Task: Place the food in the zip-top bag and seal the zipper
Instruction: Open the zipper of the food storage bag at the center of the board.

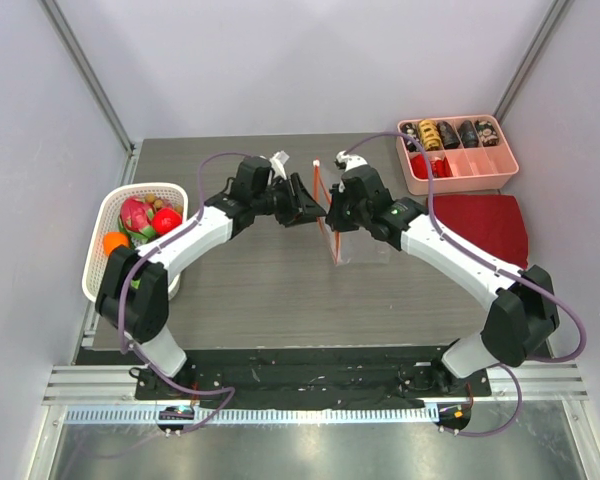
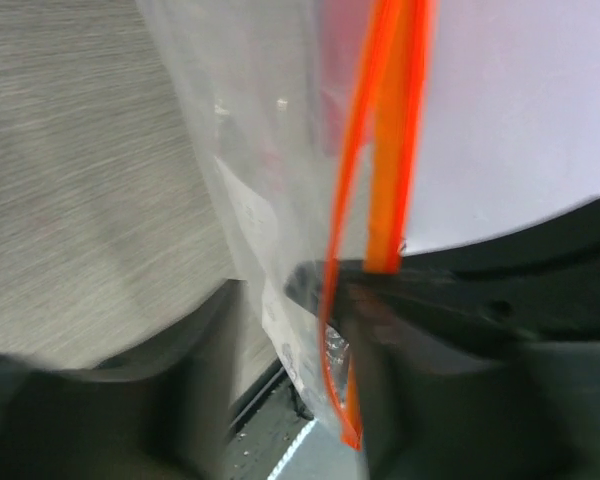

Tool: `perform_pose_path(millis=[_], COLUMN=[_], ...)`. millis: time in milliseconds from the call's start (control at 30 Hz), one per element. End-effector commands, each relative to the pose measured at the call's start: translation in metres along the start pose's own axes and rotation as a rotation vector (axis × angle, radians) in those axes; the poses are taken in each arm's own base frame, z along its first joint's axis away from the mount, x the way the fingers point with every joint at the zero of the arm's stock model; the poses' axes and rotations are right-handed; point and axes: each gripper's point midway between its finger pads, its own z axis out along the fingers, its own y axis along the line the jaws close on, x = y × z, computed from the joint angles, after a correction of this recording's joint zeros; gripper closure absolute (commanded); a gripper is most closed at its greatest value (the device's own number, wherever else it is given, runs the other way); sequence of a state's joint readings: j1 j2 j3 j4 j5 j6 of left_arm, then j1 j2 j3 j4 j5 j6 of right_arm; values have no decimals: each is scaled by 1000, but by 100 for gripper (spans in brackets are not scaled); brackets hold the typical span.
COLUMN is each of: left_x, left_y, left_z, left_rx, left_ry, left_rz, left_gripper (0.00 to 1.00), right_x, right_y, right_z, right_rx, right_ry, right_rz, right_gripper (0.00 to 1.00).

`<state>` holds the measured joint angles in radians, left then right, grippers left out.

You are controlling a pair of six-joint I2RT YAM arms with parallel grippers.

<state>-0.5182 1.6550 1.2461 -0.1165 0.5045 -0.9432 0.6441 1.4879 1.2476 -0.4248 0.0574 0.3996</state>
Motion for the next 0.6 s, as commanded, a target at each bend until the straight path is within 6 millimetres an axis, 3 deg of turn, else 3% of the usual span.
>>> perform_pose_path(millis=[0,33,67,100,133,200,333,567], left_x=[-14,-10,-7,-5,-2,4,9,2], left_y=[2,5,6,5,5,-1,-14,-23], left_z=[4,2,1,0,-2,-6,-8,-6], left_rx=[-50,-62,-63,-58,-54,-31,-9,-10], left_ry=[-36,-18,-4,6,17,26,28,10], left_rz=[45,49,72,76,77,94,122,128], left_gripper=[65,73,90,96,100,100,100,100], right_x=[-34,-32,-33,-38,-41,-49,-61,-53], right_y=[15,12,9,7,5,-1,3,14], right_z=[-23,-25,-27,-34,-36,-39,-37,-33], right_rx=[-41,-31,-24,-10,0,30,26,-38], right_ry=[-119,-117,-123,-147,-158,-191,-212,-162], right_rz=[12,-5,-13,-22,-50,-74,-133,-170], right_gripper=[96,90,85,79,63,56,54,53])
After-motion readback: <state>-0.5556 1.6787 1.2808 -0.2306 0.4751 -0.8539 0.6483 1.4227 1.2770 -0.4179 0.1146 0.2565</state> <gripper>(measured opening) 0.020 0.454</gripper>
